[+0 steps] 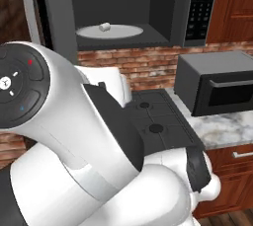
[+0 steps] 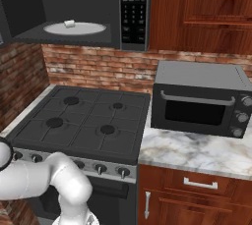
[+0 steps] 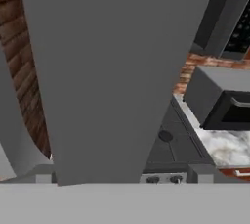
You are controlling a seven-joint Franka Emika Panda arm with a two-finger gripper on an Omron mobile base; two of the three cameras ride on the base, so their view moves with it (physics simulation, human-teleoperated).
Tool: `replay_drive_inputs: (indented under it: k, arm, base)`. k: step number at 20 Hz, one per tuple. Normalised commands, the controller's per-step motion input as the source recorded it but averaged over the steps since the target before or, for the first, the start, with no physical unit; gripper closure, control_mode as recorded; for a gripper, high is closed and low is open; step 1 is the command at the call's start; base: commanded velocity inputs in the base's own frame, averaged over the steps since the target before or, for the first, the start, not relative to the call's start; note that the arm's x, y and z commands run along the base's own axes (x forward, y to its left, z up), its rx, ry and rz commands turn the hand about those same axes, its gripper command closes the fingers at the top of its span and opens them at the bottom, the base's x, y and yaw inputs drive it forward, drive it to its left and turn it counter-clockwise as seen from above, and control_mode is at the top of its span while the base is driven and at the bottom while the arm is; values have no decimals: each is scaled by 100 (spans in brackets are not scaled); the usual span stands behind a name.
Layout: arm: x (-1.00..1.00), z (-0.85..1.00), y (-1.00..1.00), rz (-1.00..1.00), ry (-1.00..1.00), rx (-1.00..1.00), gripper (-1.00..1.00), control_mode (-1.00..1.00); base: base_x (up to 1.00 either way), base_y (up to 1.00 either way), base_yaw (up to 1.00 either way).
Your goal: Close the microwave door.
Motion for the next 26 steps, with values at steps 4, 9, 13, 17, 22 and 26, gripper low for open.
replay_drive_inputs:
  k: [4,9,13,17,22,26]
  arm:
    - [100,-47,-55,-14,-5,1,-100,-100]
    - [100,-34,-63,-12,-3,4,-100,-100]
    - [100,-25,-56,-10,-4,5,-100,-100]
    - [100,-22,-41,-9,-12,5,-100,-100]
    - [100,-21,-20,-10,-21,6,-100,-100]
    - [100,-16,-4,-11,-23,5,-100,-100]
  base:
    - [0,0,0]
    - [0,0,0]
    - [0,0,0]
    - [0,0,0]
    - [0,0,0]
    - [0,0,0]
